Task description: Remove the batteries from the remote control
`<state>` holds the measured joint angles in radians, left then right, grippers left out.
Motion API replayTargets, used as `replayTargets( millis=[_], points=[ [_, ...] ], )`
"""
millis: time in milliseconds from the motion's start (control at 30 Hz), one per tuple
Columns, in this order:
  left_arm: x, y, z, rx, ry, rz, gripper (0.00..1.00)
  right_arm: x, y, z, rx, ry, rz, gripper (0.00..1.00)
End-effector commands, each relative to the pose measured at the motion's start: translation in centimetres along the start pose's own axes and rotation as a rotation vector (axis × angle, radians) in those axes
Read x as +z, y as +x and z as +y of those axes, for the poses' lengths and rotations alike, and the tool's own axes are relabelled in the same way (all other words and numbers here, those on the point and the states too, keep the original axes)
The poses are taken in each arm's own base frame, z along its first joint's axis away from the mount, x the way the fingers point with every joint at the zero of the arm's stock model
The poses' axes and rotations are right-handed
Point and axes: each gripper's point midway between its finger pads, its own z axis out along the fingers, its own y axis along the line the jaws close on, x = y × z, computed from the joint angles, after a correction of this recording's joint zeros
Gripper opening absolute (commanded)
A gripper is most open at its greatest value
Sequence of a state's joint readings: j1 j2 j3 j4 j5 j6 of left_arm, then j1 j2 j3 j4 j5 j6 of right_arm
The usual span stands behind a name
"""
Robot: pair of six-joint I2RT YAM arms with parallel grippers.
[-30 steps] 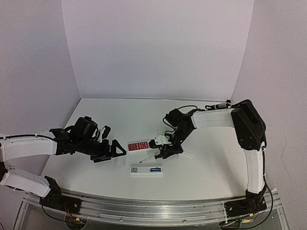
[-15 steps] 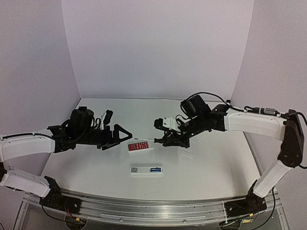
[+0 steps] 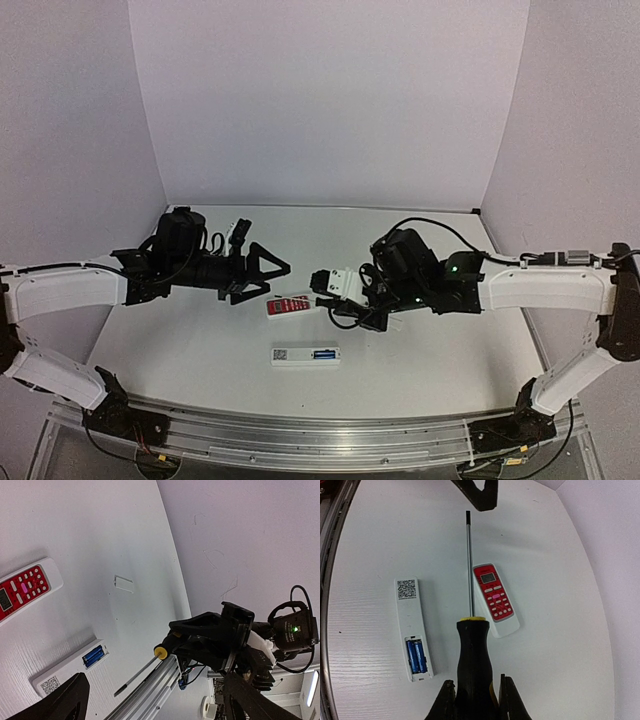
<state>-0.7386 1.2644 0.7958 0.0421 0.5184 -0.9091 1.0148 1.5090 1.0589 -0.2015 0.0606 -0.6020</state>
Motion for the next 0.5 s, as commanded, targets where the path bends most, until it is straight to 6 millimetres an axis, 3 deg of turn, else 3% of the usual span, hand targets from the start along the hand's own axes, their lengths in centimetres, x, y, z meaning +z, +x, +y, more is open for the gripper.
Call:
replayTargets(
  millis=[0, 467],
  points=[
    [0.0, 0.3, -0.3, -0.044, 0.028, 0.014, 0.9, -1.5, -2.5, -3.1, -0.008, 0.18, -0.087, 0.0],
    [0.6, 0.2, -1.4, -0.042, 0.142, 0.01, 0.68, -1.9, -3.5, -2.4, -0.035, 0.193, -0.154, 0.0]
  ],
)
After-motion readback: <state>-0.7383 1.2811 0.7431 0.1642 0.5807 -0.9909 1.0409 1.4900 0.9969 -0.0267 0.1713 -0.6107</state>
